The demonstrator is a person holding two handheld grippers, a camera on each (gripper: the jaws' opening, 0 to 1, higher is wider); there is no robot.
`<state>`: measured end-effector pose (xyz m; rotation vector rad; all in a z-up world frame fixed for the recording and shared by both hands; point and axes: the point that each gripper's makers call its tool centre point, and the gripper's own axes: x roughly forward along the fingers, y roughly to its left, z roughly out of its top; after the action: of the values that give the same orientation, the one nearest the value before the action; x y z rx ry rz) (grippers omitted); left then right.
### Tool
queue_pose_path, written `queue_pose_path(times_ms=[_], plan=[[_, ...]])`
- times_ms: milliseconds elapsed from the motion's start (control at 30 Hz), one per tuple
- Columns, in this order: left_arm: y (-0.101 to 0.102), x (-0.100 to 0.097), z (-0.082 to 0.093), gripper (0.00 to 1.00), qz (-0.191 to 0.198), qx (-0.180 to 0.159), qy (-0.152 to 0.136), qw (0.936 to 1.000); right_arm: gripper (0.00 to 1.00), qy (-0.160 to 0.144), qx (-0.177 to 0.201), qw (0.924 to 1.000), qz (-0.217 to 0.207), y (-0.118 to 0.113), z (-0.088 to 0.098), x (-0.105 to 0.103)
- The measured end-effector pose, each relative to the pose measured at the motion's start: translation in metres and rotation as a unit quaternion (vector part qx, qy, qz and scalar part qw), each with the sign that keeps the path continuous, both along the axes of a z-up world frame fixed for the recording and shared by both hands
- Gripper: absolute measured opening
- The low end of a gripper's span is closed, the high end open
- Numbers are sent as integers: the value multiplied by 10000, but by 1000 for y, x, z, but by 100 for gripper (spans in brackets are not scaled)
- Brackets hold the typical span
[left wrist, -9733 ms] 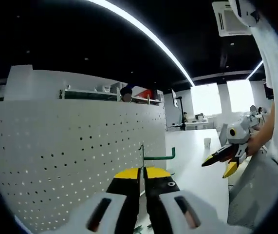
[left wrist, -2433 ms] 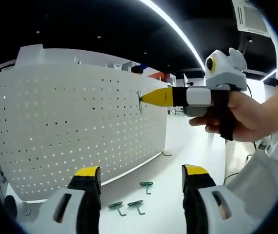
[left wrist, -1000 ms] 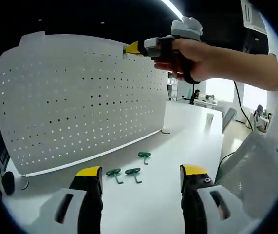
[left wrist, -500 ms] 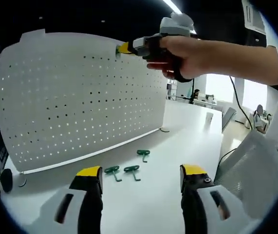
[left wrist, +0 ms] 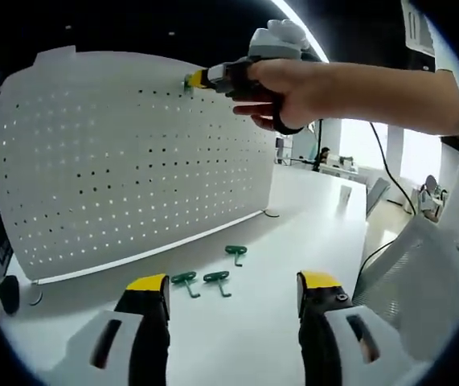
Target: Insert the hook assembly into the mounting plate slot until the hook locks in place.
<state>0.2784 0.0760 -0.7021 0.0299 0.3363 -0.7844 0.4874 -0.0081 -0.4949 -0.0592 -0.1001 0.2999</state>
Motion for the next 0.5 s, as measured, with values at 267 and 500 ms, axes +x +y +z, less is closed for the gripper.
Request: queue_pose_path(times_ms=[267,500], plan=[[1,0,-1,66,10,-16,46,10000,2,-17,124,9999,110,13,4,2],[3,1,-1,66,47,-51,60,10000,2,33,172,9997,157,21,-1,4]])
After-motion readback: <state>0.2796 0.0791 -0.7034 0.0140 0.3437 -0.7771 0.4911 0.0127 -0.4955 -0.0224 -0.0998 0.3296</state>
